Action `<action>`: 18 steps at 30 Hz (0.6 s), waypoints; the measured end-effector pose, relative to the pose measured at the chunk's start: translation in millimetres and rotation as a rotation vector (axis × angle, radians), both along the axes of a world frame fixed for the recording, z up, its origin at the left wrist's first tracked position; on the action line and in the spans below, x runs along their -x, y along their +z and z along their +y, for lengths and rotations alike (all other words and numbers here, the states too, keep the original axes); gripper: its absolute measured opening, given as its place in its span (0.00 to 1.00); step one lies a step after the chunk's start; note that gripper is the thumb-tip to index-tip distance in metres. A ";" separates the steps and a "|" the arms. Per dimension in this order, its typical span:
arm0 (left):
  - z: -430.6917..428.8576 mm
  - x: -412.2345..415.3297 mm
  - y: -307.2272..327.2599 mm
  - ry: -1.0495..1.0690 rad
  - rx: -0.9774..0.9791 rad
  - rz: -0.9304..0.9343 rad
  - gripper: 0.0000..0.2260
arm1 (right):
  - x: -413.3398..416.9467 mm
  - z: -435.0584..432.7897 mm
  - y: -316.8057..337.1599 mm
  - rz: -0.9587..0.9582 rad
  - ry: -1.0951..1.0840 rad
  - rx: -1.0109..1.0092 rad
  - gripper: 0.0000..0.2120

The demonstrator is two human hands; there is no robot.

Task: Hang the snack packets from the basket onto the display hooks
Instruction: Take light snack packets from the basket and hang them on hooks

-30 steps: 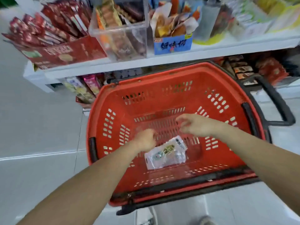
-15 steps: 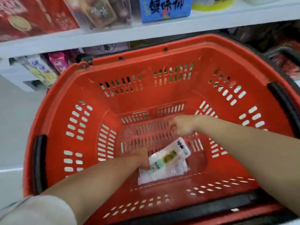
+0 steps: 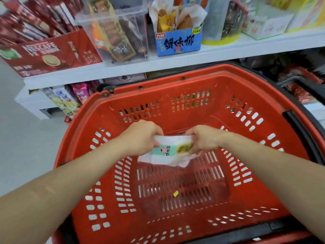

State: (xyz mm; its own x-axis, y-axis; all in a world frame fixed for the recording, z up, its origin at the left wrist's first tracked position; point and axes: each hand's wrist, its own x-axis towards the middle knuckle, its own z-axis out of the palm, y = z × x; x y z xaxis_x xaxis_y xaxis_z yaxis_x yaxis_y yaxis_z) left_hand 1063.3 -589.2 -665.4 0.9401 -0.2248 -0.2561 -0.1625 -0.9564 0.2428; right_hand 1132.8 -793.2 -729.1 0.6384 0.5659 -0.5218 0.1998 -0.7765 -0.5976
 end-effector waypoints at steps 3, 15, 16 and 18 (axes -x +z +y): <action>18.7 13.2 31.0 0.198 0.303 -0.107 0.06 | -7.4 -17.1 28.5 0.013 -0.085 -0.126 0.06; 35.6 47.9 108.6 0.657 0.968 -0.395 0.09 | 36.7 -47.7 141.3 0.064 -0.733 -0.637 0.05; 35.8 50.7 126.5 0.628 0.914 -0.415 0.09 | 42.8 -50.7 155.7 0.016 -0.759 -0.630 0.07; 33.7 55.8 169.8 0.565 0.846 -0.432 0.10 | 52.9 -55.6 191.2 -0.155 -0.761 -0.580 0.10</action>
